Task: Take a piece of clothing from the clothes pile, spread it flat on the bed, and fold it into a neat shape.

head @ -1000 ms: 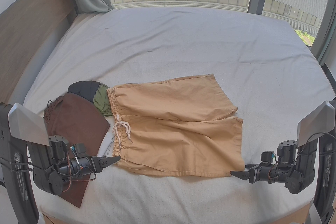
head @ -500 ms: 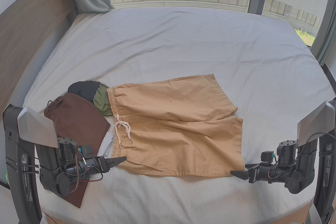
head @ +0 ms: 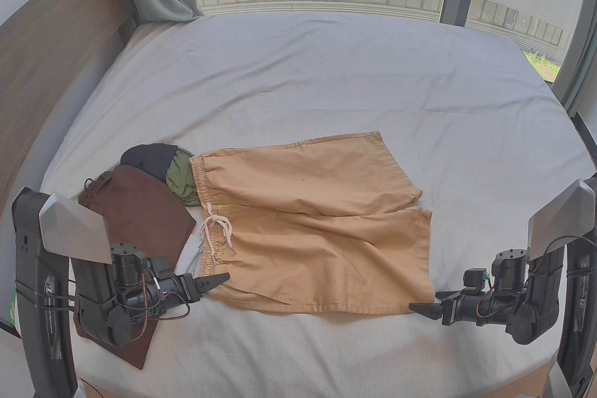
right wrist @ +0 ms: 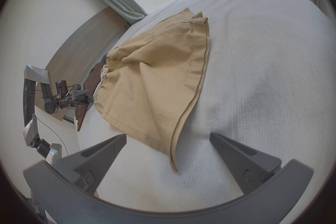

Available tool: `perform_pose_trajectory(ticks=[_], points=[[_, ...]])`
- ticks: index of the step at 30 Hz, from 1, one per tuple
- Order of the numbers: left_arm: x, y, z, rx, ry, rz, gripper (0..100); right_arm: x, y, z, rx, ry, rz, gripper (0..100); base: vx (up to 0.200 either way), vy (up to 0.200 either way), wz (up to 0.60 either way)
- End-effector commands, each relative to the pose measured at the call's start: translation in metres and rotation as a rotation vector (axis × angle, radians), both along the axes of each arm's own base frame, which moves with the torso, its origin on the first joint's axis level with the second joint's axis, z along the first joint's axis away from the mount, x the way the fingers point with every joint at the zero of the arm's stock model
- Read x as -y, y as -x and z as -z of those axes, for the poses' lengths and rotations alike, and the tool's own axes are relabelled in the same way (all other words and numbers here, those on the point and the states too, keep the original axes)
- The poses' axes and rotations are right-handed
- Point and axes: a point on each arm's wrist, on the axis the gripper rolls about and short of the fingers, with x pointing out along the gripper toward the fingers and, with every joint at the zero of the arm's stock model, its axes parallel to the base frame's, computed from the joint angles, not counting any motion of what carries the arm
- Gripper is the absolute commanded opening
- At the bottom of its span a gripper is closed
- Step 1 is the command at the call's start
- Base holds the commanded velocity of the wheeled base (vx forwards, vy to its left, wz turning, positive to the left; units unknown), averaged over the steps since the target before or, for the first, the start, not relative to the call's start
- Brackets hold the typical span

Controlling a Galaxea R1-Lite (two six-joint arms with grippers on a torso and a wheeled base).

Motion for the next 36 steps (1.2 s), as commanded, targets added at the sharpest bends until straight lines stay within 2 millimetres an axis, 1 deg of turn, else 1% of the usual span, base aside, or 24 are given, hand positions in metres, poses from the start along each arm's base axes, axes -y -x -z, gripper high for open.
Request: perform_pose_trajectory(ticks=[1, 3, 4, 30, 31, 36], points=[[0.000, -0.001, 0.004, -0.010, 0.000, 0.000, 100, 0.000, 0.000, 0.000, -0.001, -0.001, -0.003, 100, 0.000, 0.000, 0.00], [0.000, -0.001, 0.005, -0.012, 0.000, 0.000, 100, 0.000, 0.000, 0.000, -0.001, -0.001, -0.001, 100, 0.000, 0.000, 0.00], [0.000, -0.001, 0.005, -0.012, -0.001, -0.001, 0, 0.000, 0.000, 0.000, -0.001, 0.000, -0.002, 100, 0.000, 0.000, 0.00], [0.000, 0.000, 0.004, -0.006, -0.005, 0.004, 0, -0.011, 0.008, 0.004, -0.033, 0.002, -0.051, 100, 0.000, 0.000, 0.00], [0.000, 0.000, 0.004, -0.006, -0.005, 0.005, 0, -0.011, 0.008, 0.004, -0.034, 0.002, -0.051, 0, 0.000, 0.000, 0.00], [0.000, 0.000, 0.004, -0.006, -0.005, 0.004, 0, -0.010, 0.008, 0.004, -0.034, 0.002, -0.050, 0, 0.000, 0.000, 0.00]])
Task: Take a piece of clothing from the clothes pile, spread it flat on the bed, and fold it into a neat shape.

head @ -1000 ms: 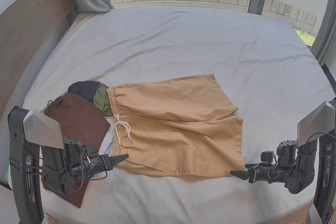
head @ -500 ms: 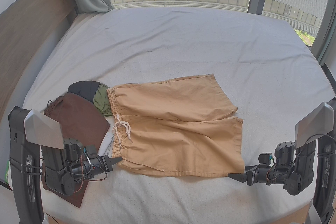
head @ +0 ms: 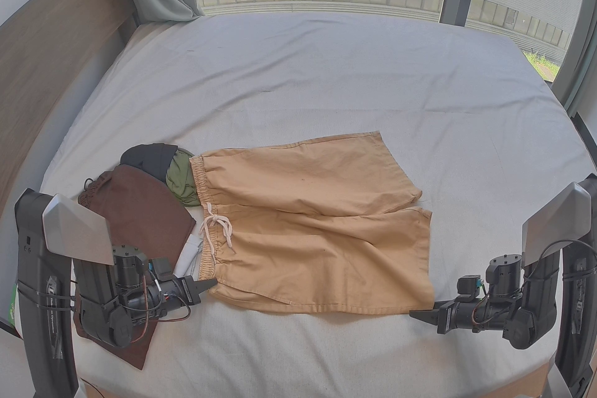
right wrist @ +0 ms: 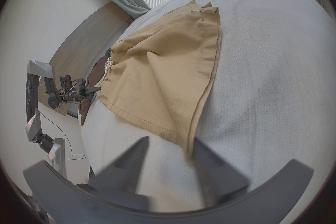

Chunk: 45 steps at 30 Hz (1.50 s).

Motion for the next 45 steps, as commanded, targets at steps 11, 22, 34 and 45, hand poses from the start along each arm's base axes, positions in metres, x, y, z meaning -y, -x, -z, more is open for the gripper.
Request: perform_pose_trajectory(ticks=[11, 22, 34, 45], points=[[-0.003, 0.006, -0.004, 0.000, 0.002, 0.018, 0, 0.004, 0.003, 0.000, -0.010, 0.007, 0.015, 0, 0.000, 0.000, 0.00], [-0.019, 0.042, -0.012, -0.001, -0.035, 0.164, 0, 0.012, 0.006, -0.002, 0.033, 0.062, -0.015, 0, 0.000, 0.000, 0.00], [-0.025, 0.059, -0.011, -0.003, -0.069, 0.210, 0, 0.013, 0.016, -0.004, 0.021, 0.086, -0.038, 0, 0.000, 0.000, 0.00], [-0.027, 0.064, -0.011, -0.016, -0.069, 0.207, 0, 0.014, 0.024, -0.006, 0.007, 0.090, -0.048, 0, 0.000, 0.000, 0.00]])
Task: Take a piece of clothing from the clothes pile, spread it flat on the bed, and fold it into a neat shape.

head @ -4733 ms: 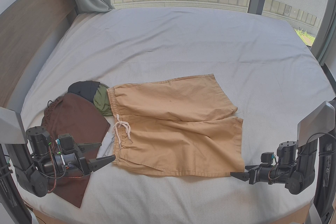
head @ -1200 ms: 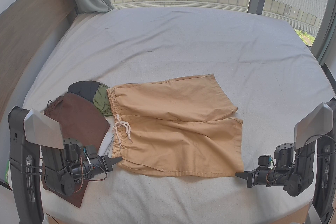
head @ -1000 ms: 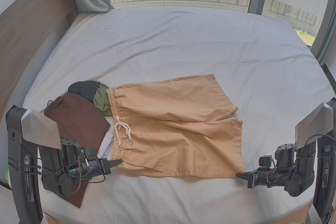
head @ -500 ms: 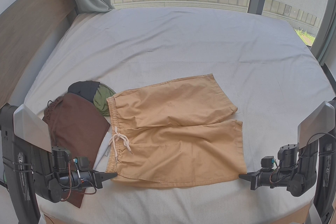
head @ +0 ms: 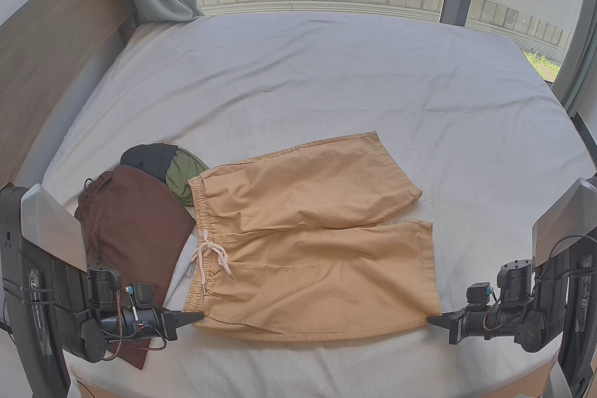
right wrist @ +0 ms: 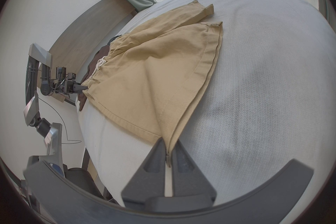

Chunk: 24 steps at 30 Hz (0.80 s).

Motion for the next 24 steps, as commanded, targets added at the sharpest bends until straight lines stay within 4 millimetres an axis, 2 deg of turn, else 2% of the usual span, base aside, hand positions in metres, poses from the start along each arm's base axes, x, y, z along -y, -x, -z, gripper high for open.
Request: perform_pose_trajectory(ticks=[1, 9, 24], points=[[0.000, 0.002, 0.000, -0.008, 0.000, 0.001, 0, 0.000, 0.003, -0.001, -0.010, 0.000, -0.002, 0, 0.000, 0.000, 0.00], [0.000, 0.009, -0.006, -0.011, 0.008, 0.009, 0, 0.001, 0.012, -0.005, -0.015, -0.003, -0.040, 0, 0.000, 0.000, 0.00], [-0.001, 0.025, -0.006, -0.023, -0.033, 0.039, 0, 0.002, 0.013, -0.006, -0.006, 0.014, -0.058, 0, 0.000, 0.000, 0.00]])
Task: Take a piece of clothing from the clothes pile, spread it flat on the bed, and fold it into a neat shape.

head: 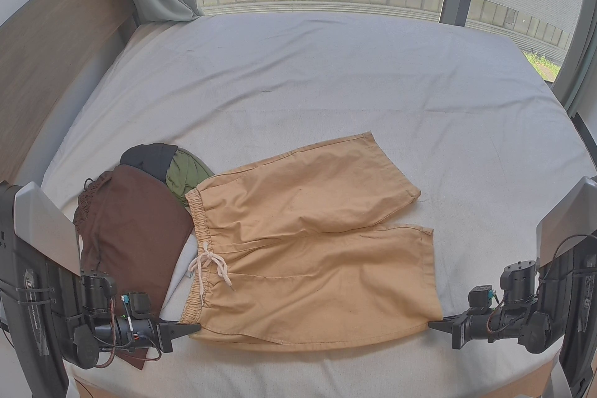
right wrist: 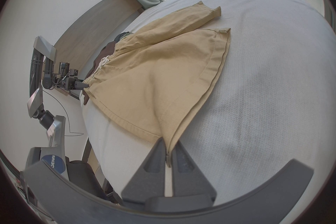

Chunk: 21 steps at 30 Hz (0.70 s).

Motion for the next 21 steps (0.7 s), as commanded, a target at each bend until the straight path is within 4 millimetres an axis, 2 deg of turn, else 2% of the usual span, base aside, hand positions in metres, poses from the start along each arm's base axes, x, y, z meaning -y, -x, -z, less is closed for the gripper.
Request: perform_pose_trajectory(ticks=[1, 8, 21], points=[[-0.0001, 0.0056, 0.0001, -0.011, -0.010, 0.008, 0, 0.0007, 0.0046, -0.0005, -0.013, 0.008, -0.006, 0, 0.000, 0.000, 0.00], [-0.0021, 0.0067, 0.0016, -0.002, -0.024, 0.016, 0, 0.0072, 0.0103, -0.0045, -0.029, 0.040, -0.035, 0, 0.000, 0.000, 0.00], [-0.0079, 0.0071, 0.0046, 0.051, -0.047, 0.058, 0, 0.0072, 0.0109, -0.0056, -0.028, 0.030, -0.049, 0, 0.000, 0.000, 0.00]])
